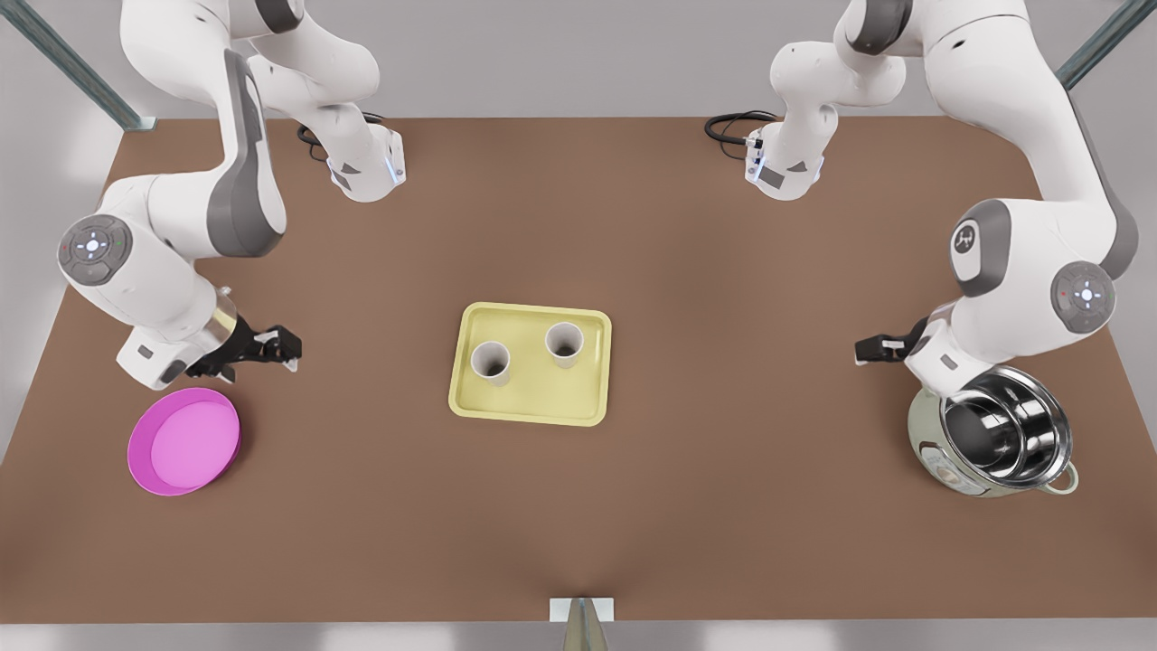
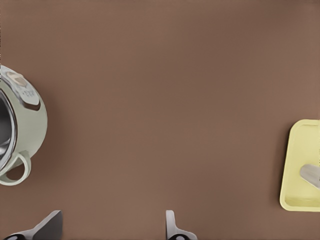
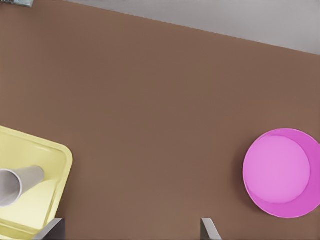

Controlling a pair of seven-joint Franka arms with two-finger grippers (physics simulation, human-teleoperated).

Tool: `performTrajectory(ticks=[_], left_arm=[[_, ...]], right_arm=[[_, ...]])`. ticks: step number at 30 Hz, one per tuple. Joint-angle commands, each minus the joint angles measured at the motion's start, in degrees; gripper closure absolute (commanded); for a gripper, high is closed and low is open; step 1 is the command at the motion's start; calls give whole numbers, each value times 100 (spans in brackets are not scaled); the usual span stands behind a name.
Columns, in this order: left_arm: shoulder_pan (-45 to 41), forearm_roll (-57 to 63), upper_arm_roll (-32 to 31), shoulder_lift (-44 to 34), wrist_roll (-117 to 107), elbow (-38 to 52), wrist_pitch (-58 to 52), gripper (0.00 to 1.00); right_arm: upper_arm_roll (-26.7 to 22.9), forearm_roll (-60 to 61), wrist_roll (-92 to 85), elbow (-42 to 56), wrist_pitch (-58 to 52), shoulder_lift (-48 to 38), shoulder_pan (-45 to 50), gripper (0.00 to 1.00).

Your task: Use the left arm to pick up the white IKEA cup from the tray and place it on the middle-left position; use the right arm to pick up the white IKEA cup from the tray and place it on the middle-right position

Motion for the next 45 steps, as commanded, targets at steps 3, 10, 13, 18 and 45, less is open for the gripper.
performTrajectory(ticks=[3, 10, 13, 18, 45], left_arm=[[-424, -20, -44, 14, -151, 337, 133, 0], [-1874, 156, -44, 409, -1512, 408, 212, 0], [-1945, 156, -44, 445, -1751, 224, 229, 0], [-2042, 156, -44, 471, -1803, 118, 291, 0], [-3940, -99, 0, 1834, -4502, -471, 3763, 0]], right_arm=[[-5, -11, -431, 90, 188, 14, 25, 0], [4, -178, 1547, 214, 91, 348, 1273, 0], [-14, 1016, 1924, 39, -76, 410, 1387, 0], [13, 1115, 3295, -1368, 1145, -29, 1853, 0], [-75, 895, 3129, -1975, 2719, 964, 1906, 2]])
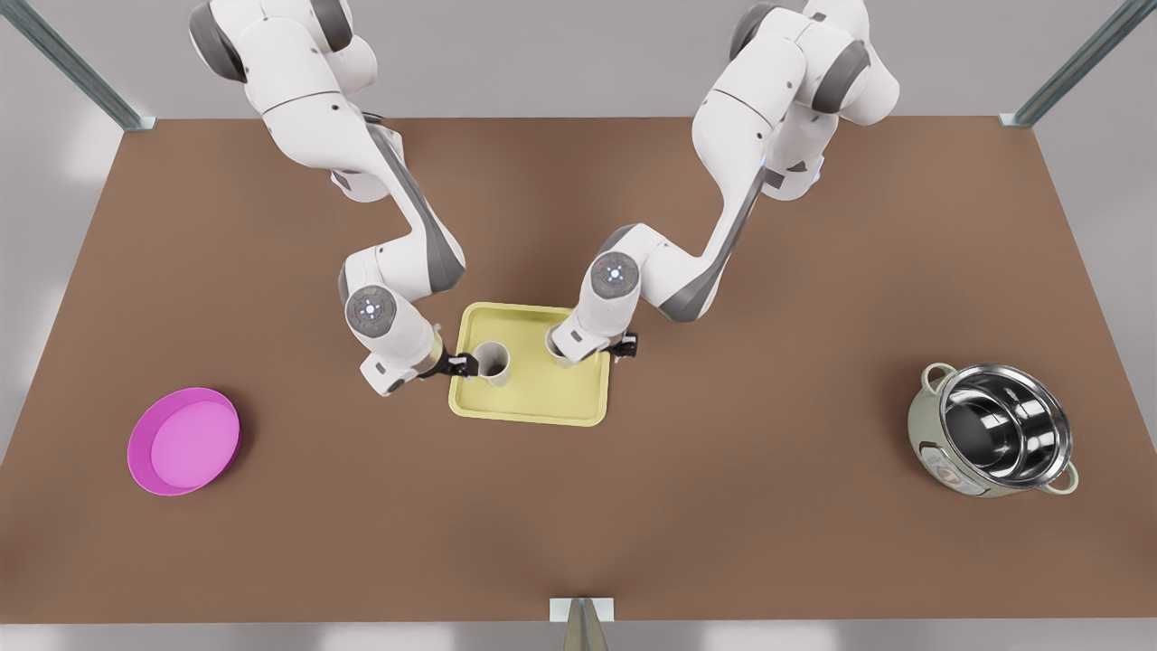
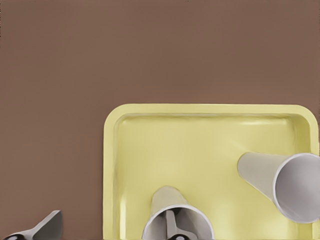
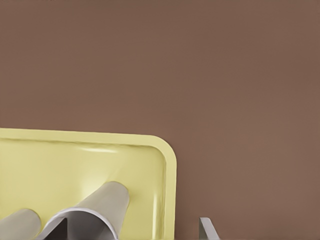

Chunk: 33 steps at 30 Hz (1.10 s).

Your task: Use the left arm to pick up the white IKEA cup from the tray and place it on the middle-left position; use the right arm to pick up the white IKEA cup from the tray and place it on the middle-right position

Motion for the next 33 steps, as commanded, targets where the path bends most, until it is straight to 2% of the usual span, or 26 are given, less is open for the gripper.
performTrajectory(ticks=[1, 5, 7, 15, 27, 33], left_arm=[[-39, 17, -2, -91, -1150, -39, 294, 0], [-277, 17, -2, 102, -1256, -118, 592, 0], [-285, 263, -2, 67, -1230, -689, 1252, 0], [-277, 263, 7, 49, -1159, -786, 1287, 0], [-356, 254, 7, 173, -1344, -945, 1753, 0], [-347, 263, 7, -39, -1265, -953, 1393, 0]], right_arm=[[0, 3, 297, -13, 113, 45, 7, 2], [17, 3, 279, -39, 113, 230, 42, 4], [17, 3, 174, -189, 78, 107, 50, 4], [114, 20, 218, -435, 60, -51, 68, 4], [184, 82, 191, -391, 359, 388, 138, 7], [281, 99, 297, -382, 508, 538, 217, 9]])
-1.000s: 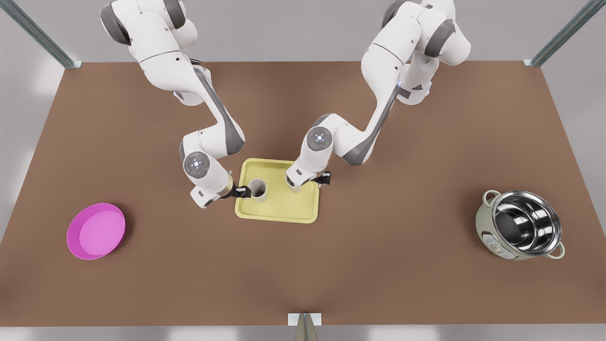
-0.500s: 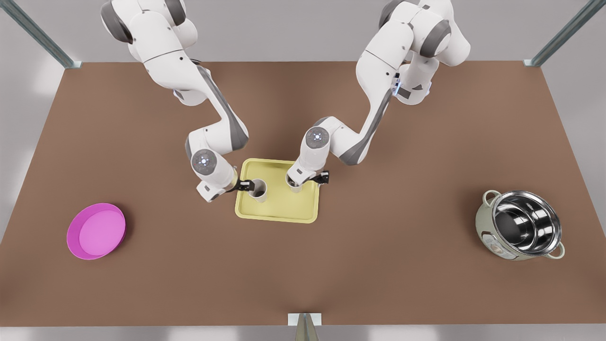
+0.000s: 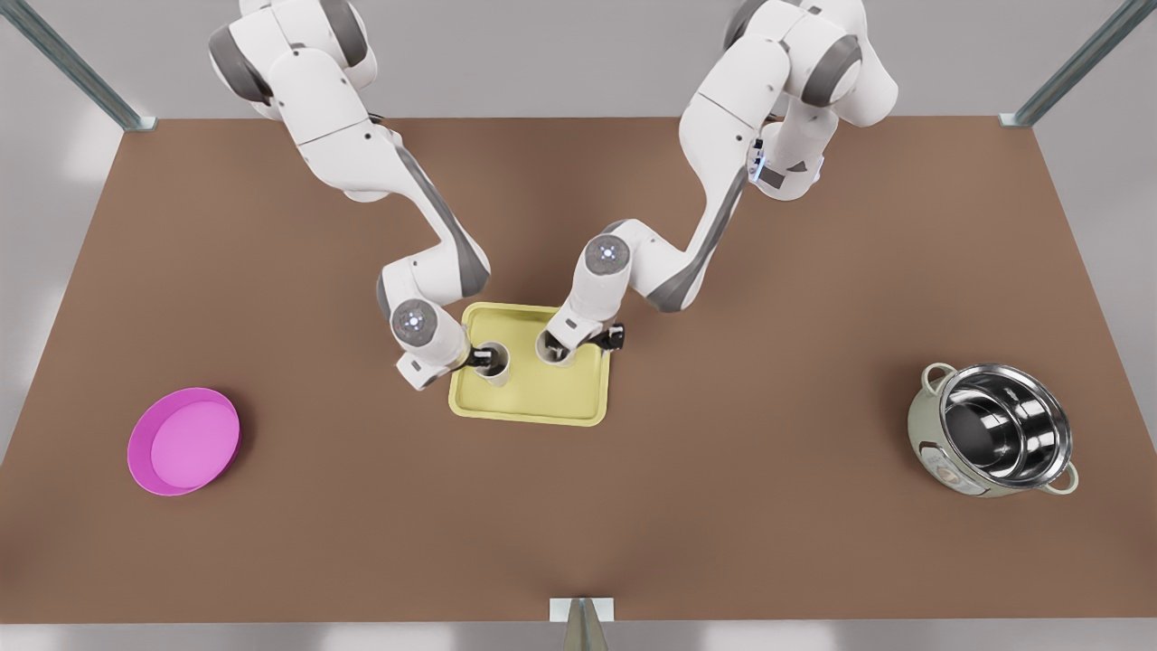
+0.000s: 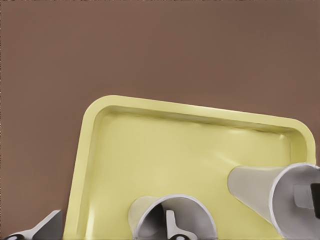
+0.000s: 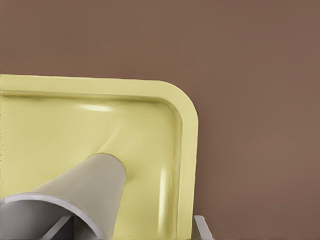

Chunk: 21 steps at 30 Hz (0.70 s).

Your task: Use the left arm to pick up the white IKEA cup from the tray and place it on the middle-left position; use the right arm to pick up the white IKEA cup from the tray and place it on the middle-right position

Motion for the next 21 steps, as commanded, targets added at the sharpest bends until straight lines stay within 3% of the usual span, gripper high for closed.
performTrajectory(ticks=[1, 4, 8, 10, 12, 14, 17, 18, 21], left_arm=[[1, 21, 1, -12, -233, -3, -139, 0], [-52, 65, 1, 67, -233, -178, 27, 0], [-78, 100, 1, 138, -233, -416, 370, 0], [-61, 91, 1, 59, -242, -381, 309, 32], [-43, 91, 27, 6, -242, -346, 213, 41], [1, 91, 44, 6, -154, -152, -139, 41], [1, 74, 44, 6, -163, -152, -148, 66], [1, 65, 44, 23, -181, -152, -148, 74], [1, 56, 36, 41, -224, -152, -148, 75]], right_arm=[[19, 27, 83, 1, 166, 17, 36, 10], [19, 27, 91, 1, 166, 79, 36, 17], [19, 141, 91, 10, 113, 70, 45, 33], [45, 150, 215, 18, 104, 52, 36, 42], [63, 141, 294, 27, 95, 44, 36, 49], [63, 150, 338, 27, 95, 44, 36, 54], [63, 141, 329, 27, 7, -9, 36, 65], [63, 141, 329, 27, -10, -35, 36, 74], [63, 141, 285, 53, -80, -62, 28, 88]])
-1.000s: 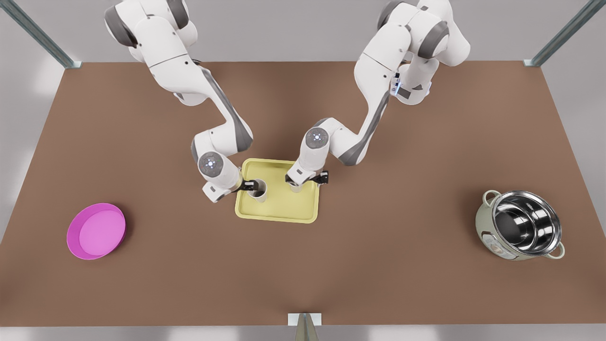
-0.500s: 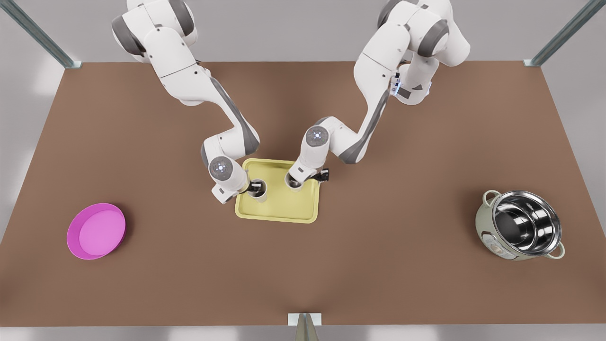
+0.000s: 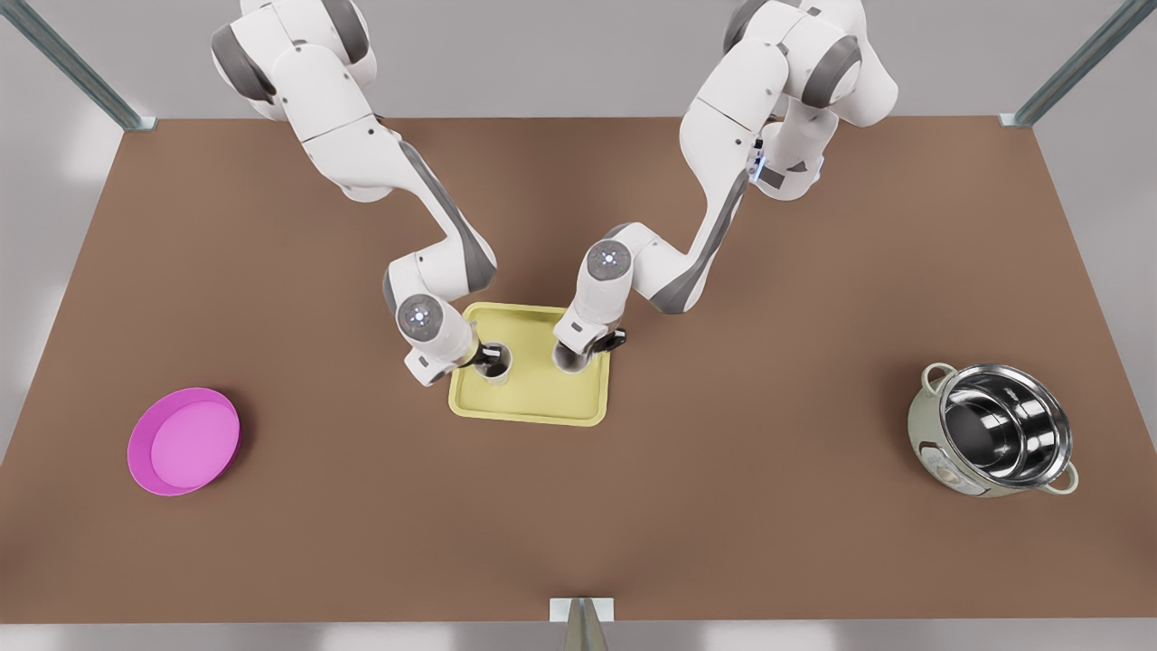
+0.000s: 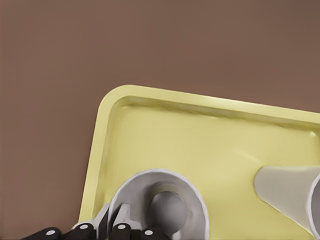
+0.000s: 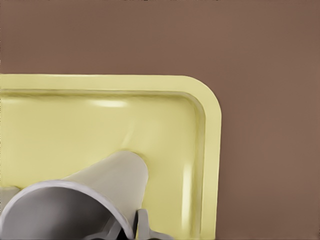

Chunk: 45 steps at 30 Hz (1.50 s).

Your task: Use the left arm to pick up the white IKEA cup from the tray and place it on the middle-left position; use the right arm to pick up the white IKEA cup from the tray and place it on the middle-right position

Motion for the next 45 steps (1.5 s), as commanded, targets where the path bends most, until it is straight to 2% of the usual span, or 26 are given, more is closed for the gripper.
performTrajectory(ticks=[1, 5, 8, 10, 15, 20, 26, 32, 43, 44, 45], left_arm=[[0, -20, -1, 5, -85, 3, -70, 75], [-9, -46, -1, -74, -68, 3, -175, 75], [105, -46, 43, -240, 170, 240, -992, 75], [149, -46, 43, -320, 275, 240, -1168, 75], [641, -37, 114, -355, 741, 223, -1186, 75], [1063, -29, 263, -408, 1505, 196, -1441, 75], [1696, -2, 289, -346, 2305, 170, -1441, 75], [2100, 7, 641, -381, 3316, 179, -1687, 75], [2470, 7, 659, -267, 3510, 170, -1661, 74], [2496, 7, 659, -267, 3510, 170, -1661, 72], [2496, 7, 659, -267, 3518, 170, -1661, 65]], right_arm=[[0, -52, 161, 16, -98, -17, -1, 88], [-62, -60, 38, 262, -959, -386, -106, 88], [-71, -60, -375, 263, -1355, -650, -361, 88], [-80, -60, -718, 341, -1627, -746, -589, 88], [-53, -139, -1623, 1062, -2260, -703, -1249, 88], [-53, -148, -2862, 1203, -2260, -553, -1917, 88], [-115, -359, -3996, 1756, -2252, 255, -2611, 89], [-115, -676, -4014, 2266, -2199, 827, -2646, 89], [-115, -684, -4031, 2583, -2102, 1345, -2638, 88], [-115, -684, -4040, 2583, -2049, 1380, -2638, 88], [-115, -684, -4040, 2609, -2041, 1407, -2638, 87]])
